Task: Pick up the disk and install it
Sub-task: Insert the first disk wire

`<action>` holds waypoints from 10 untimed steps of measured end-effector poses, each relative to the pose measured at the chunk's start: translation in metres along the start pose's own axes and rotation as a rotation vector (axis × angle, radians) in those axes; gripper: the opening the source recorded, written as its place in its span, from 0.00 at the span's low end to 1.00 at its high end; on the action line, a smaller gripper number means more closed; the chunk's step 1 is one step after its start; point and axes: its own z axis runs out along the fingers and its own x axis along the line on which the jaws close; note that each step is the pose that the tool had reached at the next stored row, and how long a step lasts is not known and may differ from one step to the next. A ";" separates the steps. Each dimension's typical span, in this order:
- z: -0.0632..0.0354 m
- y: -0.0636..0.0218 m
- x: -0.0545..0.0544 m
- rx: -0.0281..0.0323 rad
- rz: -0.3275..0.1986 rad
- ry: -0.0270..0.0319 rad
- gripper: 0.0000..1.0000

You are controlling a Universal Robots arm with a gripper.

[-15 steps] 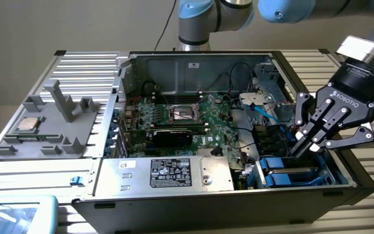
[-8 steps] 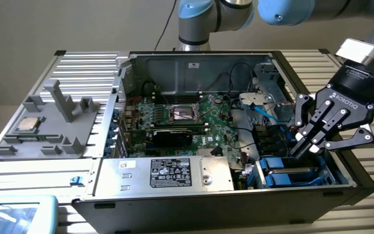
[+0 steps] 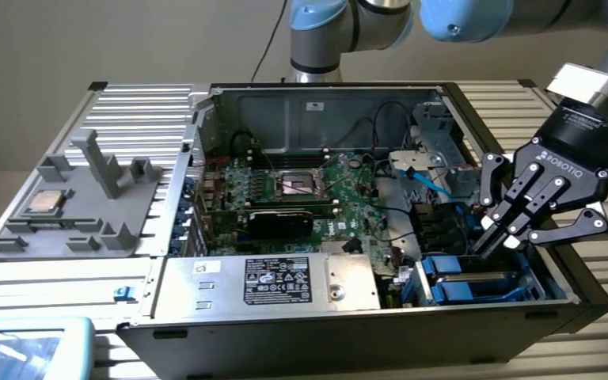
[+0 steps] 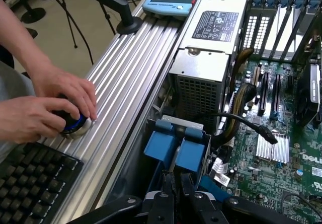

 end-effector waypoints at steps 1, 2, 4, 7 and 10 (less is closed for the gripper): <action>0.0000 0.0000 0.000 0.0000 0.000 -0.0001 0.16; 0.0000 0.0000 0.000 0.0000 0.000 -0.0001 0.16; 0.0001 0.0000 0.000 0.0000 0.000 -0.0001 0.16; 0.0001 0.0000 0.000 0.0000 0.000 -0.0002 0.16; -0.0002 0.0002 0.000 0.0009 0.000 0.0000 0.18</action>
